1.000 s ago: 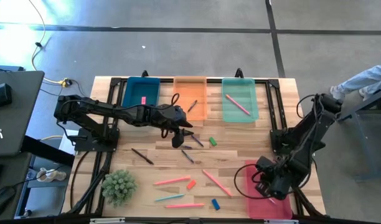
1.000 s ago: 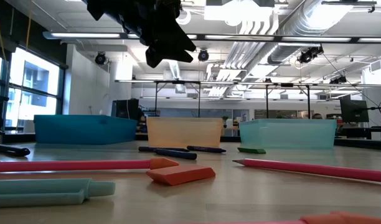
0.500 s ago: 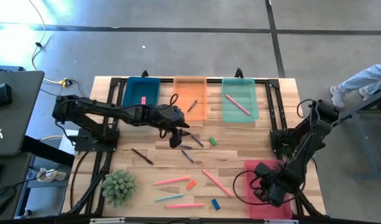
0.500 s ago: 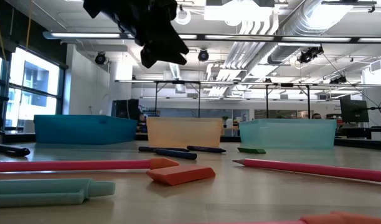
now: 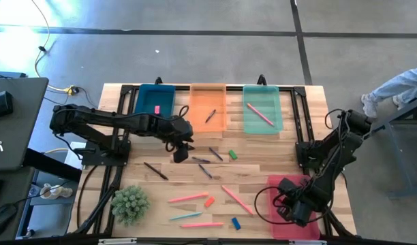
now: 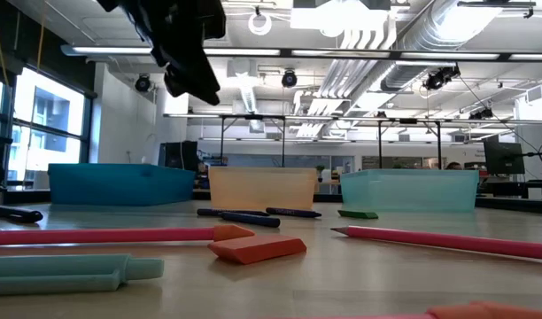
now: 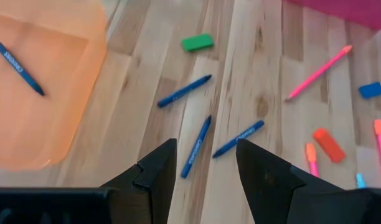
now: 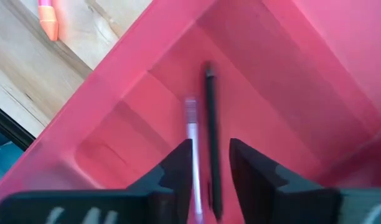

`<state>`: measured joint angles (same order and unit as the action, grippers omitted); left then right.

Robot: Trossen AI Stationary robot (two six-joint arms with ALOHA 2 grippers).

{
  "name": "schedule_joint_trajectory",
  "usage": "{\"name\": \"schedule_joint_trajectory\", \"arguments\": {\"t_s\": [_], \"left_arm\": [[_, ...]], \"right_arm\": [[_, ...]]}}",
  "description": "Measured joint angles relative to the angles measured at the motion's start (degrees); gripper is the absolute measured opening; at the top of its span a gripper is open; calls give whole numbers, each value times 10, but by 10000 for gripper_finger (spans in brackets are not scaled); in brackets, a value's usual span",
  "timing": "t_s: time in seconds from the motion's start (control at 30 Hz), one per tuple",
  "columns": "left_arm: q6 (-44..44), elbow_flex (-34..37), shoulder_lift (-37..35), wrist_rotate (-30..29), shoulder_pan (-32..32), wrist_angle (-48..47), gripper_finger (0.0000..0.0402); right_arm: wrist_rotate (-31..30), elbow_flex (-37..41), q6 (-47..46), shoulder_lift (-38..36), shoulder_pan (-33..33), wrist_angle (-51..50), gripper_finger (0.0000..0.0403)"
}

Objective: Sort crayons/erasers/pens/pencils in bins
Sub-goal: Put the middle blue crayon into the orange bin

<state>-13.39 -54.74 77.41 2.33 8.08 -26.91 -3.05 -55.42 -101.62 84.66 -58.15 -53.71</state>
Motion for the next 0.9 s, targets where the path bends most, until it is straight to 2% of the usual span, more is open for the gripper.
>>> {"name": "schedule_joint_trajectory", "arguments": {"t_s": [0.13,0.23,0.43,0.67,0.77,0.9], "left_arm": [[0,0,3,0,0,-9,154],[0,0,3,0,0,-6,154],[0,0,16,2,-3,8,154],[4,0,54,7,-9,24,154],[27,0,73,22,-12,31,154],[40,0,97,25,-15,38,154]], "right_arm": [[-2,0,-3,-8,0,9,125],[-22,0,-16,-20,0,9,129],[-113,0,-38,-54,0,8,123],[-299,0,-91,-77,5,-33,113],[-328,0,-93,-80,20,-44,112],[-327,0,-72,-80,46,-50,112]]}}
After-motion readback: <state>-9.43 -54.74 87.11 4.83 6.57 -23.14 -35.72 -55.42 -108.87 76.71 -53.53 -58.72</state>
